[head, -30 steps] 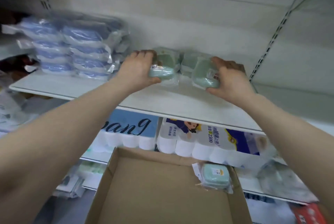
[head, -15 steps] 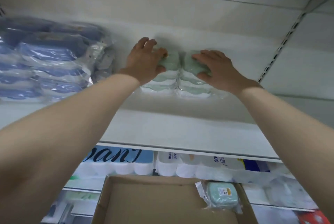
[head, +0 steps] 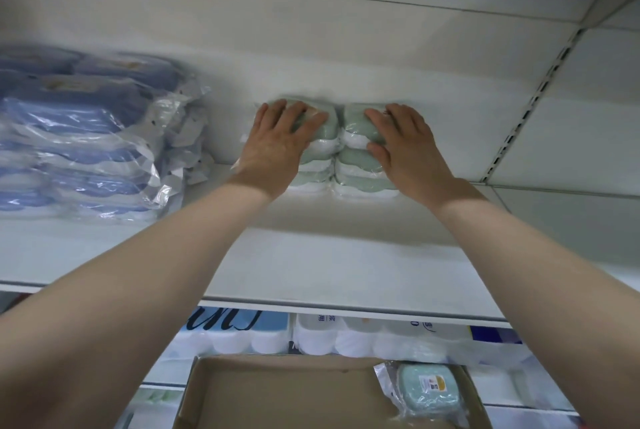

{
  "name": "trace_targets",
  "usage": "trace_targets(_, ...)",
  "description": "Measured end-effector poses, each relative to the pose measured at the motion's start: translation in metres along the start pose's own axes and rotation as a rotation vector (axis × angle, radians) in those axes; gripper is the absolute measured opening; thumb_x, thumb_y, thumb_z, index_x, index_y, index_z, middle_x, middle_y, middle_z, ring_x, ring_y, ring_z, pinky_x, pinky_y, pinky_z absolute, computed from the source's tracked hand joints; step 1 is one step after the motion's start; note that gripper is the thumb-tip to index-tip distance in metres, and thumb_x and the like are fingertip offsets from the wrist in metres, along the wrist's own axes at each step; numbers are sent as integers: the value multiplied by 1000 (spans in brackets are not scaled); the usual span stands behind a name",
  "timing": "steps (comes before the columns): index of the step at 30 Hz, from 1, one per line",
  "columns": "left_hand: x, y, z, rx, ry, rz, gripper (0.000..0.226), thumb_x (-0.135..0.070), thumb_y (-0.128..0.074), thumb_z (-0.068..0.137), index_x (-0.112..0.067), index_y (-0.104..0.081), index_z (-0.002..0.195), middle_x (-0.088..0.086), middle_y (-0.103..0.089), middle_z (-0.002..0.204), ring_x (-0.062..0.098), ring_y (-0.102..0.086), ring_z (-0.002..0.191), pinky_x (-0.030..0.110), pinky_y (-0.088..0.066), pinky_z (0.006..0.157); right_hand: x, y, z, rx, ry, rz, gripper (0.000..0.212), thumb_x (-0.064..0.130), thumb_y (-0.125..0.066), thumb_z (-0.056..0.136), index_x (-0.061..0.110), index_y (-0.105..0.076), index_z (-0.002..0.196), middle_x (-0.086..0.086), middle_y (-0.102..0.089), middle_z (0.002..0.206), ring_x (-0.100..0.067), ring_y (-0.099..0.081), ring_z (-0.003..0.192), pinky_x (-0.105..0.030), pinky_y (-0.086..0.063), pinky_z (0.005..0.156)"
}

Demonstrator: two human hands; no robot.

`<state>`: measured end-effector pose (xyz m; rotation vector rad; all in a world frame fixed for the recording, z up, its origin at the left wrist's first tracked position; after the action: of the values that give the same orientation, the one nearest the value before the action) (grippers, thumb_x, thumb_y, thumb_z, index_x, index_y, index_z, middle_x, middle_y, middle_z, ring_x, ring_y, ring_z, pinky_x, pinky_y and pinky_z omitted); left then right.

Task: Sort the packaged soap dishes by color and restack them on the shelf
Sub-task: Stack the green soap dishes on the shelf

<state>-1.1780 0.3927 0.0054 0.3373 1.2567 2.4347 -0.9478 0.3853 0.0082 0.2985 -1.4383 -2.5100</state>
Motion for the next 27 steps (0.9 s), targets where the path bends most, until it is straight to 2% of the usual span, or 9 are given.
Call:
trace_targets(4, -3, 1, 3, 40, 18, 55, 53, -22, -40, 101, -34, -25, 150, 4, -27, 154, 34, -18, 143, 44, -5, 120, 5, 4, -1, 41, -28, -25, 55, 45, -33, 96, 19, -42, 143, -16, -45, 138, -40, -42, 127, -51, -41, 101)
trace_targets(7, -7, 5, -2, 32, 26, 27, 54, -17, -43, 99, -29, -29, 150, 6, -28, 153, 35, -15, 144, 43, -5, 120, 5, 10, -4, 74, -33, -62, 60, 50, -28, 95, 23, -35, 147, -13, -39, 146, -38, -36, 133, -50, -37, 102)
trace_targets(11, -17, 20, -10, -46, 33, -45, 49, -12, -54, 93, -14, -45, 141, 15, -41, 146, 40, -28, 140, 46, -17, 118, 1, 22, -11, 102, -37, -62, 60, 45, -41, 100, 25, -24, 154, -11, -24, 157, -35, -23, 142, -48, -26, 109)
trace_targets(15, -30, 36, -31, -26, 20, -61, 50, -15, -60, 90, -7, -48, 138, 18, -47, 141, 41, -37, 135, 47, -28, 114, -1, 44, -29, 108, -19, -63, 62, 45, -38, 102, 24, -17, 156, -10, -18, 160, -32, -19, 144, -46, -21, 113)
trace_targets(18, -45, 51, -51, -42, 9, -19, 48, -21, -64, 87, -9, -54, 132, 16, -53, 134, 40, -47, 126, 47, -41, 103, -1, 63, -52, 125, -12, -60, 63, 46, -36, 102, 21, -16, 156, -10, -21, 159, -31, -22, 143, -45, -20, 113)
trace_targets(23, -88, 75, -89, -40, 26, -70, 43, -31, -54, 93, -11, -55, 131, 13, -56, 130, 37, -51, 118, 46, -46, 92, 1, 85, -115, 46, 85, -74, 62, 45, -43, 98, 9, -36, 148, -18, -44, 145, -38, -44, 129, -49, -34, 104)
trace_targets(27, -128, 77, -135, -66, 6, -125, 45, -34, -44, 93, -10, -56, 129, 12, -57, 125, 34, -53, 114, 43, -45, 94, -2, 87, -184, 15, 120, -45, 60, 45, -40, 94, 10, -43, 143, -17, -52, 135, -38, -52, 115, -47, -40, 95)
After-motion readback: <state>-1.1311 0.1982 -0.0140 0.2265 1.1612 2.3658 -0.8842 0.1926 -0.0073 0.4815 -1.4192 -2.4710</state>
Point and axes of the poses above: each hand's wrist, its own z-axis towards the middle knuckle, its own y-axis out of the back of the hand, x = y × z, the point moved 3 cm from there along z, towards the middle knuckle
